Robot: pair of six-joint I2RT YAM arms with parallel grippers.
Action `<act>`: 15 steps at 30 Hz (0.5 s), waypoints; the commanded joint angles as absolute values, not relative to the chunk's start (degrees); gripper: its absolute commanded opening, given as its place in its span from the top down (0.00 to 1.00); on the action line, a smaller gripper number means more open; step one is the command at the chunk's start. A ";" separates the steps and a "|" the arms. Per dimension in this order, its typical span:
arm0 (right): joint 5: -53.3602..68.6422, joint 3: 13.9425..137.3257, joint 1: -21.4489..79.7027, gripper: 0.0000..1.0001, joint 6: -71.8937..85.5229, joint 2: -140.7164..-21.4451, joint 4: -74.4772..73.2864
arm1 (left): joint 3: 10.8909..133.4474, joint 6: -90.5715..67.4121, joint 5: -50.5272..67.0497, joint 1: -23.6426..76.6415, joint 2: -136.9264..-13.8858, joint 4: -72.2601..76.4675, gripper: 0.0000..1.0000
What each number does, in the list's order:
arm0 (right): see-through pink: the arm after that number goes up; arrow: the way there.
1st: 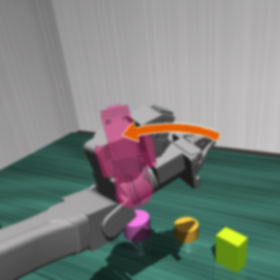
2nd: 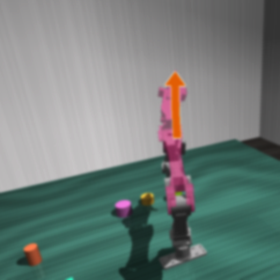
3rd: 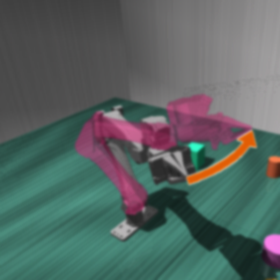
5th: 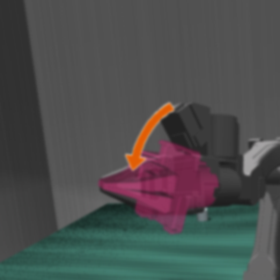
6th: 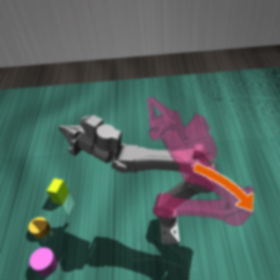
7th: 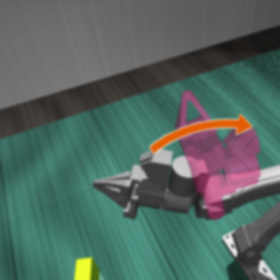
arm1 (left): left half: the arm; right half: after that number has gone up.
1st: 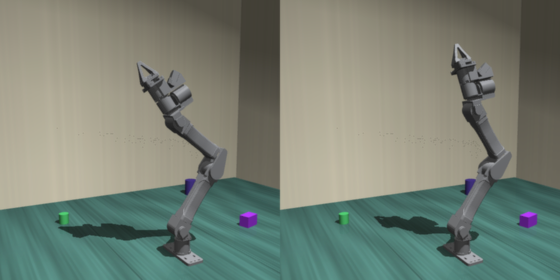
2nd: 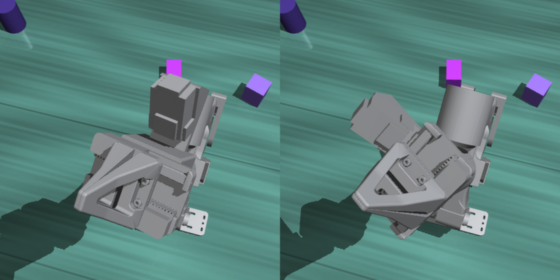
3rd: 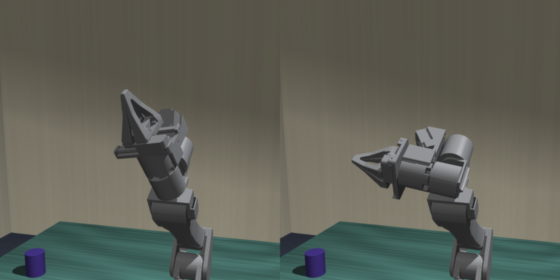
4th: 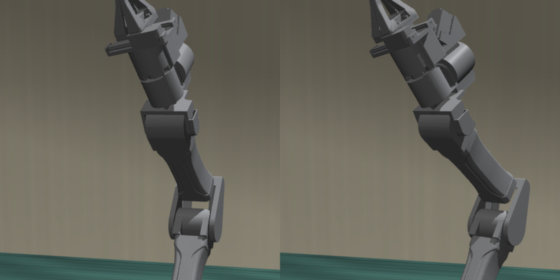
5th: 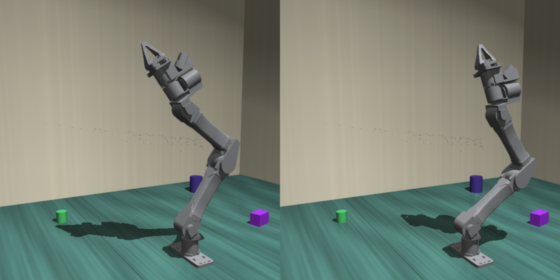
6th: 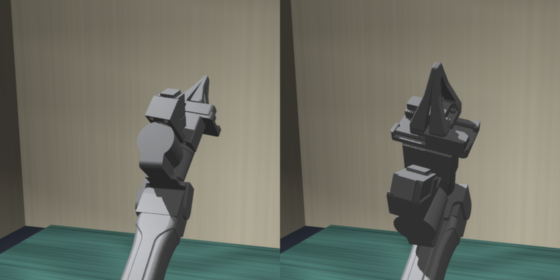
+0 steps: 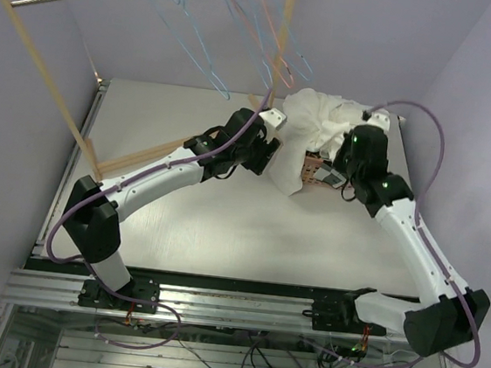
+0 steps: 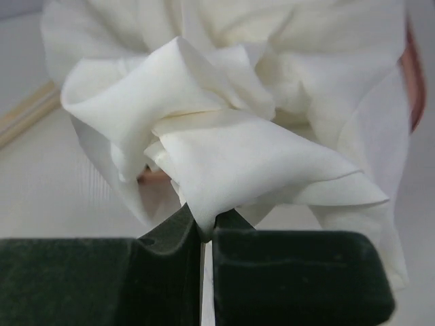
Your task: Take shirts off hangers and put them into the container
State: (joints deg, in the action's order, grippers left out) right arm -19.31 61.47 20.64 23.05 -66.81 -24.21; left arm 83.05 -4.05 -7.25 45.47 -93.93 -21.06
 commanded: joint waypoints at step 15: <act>-3.74 92.06 6.43 1.00 20.56 -101.13 -24.07 | 83.43 -2.56 -9.28 45.41 -91.73 -21.08 0.33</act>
State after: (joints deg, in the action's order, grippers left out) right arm -14.37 89.32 9.63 17.76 -94.02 -22.85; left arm 83.07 -3.14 -7.84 45.47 -94.61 -21.30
